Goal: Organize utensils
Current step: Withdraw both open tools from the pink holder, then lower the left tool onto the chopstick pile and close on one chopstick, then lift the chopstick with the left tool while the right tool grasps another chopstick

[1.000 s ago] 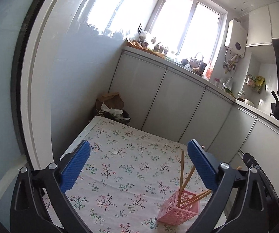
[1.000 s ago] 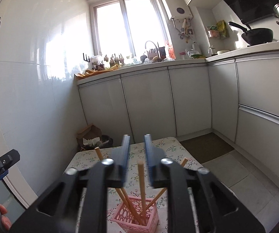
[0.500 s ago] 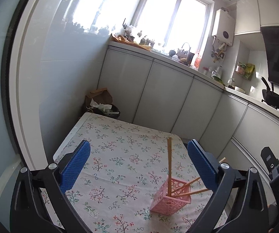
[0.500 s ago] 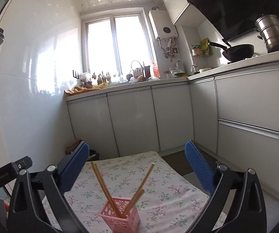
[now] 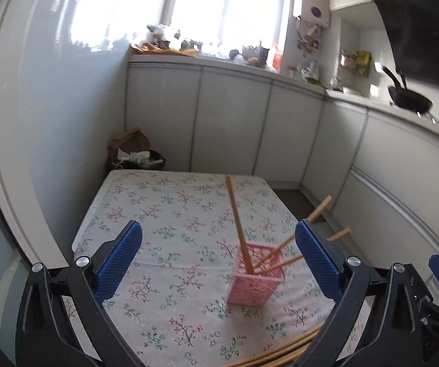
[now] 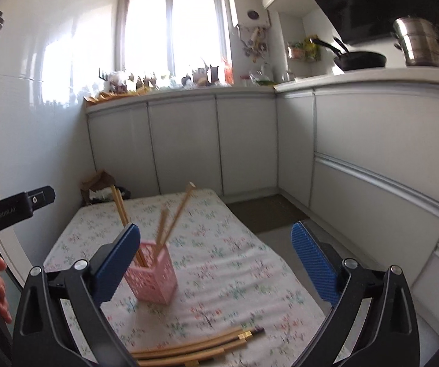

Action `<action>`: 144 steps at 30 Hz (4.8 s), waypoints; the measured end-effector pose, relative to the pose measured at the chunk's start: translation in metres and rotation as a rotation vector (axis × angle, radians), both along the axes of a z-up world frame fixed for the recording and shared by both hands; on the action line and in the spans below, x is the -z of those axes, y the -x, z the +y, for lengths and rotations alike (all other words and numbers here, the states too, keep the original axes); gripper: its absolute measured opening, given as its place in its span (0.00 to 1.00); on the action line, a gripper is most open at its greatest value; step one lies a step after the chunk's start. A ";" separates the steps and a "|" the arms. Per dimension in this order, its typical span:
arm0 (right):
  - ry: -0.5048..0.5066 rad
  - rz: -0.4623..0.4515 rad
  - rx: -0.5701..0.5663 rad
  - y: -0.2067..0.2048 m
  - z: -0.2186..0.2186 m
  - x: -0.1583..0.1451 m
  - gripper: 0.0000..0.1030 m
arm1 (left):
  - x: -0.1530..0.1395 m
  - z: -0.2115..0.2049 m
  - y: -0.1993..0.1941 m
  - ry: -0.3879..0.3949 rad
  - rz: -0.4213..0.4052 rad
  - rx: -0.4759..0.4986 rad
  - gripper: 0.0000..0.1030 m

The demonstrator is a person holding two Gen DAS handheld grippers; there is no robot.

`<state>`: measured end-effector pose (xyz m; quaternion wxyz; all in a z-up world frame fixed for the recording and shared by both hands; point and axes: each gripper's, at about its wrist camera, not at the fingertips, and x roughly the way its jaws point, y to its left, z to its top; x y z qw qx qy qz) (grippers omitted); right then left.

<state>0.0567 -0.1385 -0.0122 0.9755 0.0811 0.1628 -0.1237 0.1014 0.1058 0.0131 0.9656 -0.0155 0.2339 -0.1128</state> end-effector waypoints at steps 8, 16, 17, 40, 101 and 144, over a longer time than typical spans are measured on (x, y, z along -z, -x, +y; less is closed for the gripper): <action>-0.121 0.134 0.071 0.033 -0.046 0.043 0.94 | 0.030 -0.047 0.007 -0.127 0.082 0.133 0.93; -0.315 0.223 0.181 0.067 -0.108 0.098 0.94 | 0.069 -0.090 0.015 -0.275 0.150 0.243 0.93; -0.336 0.229 0.190 0.069 -0.113 0.104 0.94 | 0.073 -0.094 0.016 -0.287 0.157 0.253 0.93; -0.650 0.207 0.244 0.078 -0.175 0.133 0.94 | 0.168 -0.229 -0.047 -0.527 0.803 0.629 0.73; -0.633 0.853 0.198 -0.047 -0.052 0.168 0.62 | 0.053 -0.032 0.048 0.034 0.260 0.482 0.09; -0.632 1.000 -0.042 -0.061 -0.084 0.178 0.12 | 0.201 -0.095 -0.051 -0.412 0.708 0.367 0.06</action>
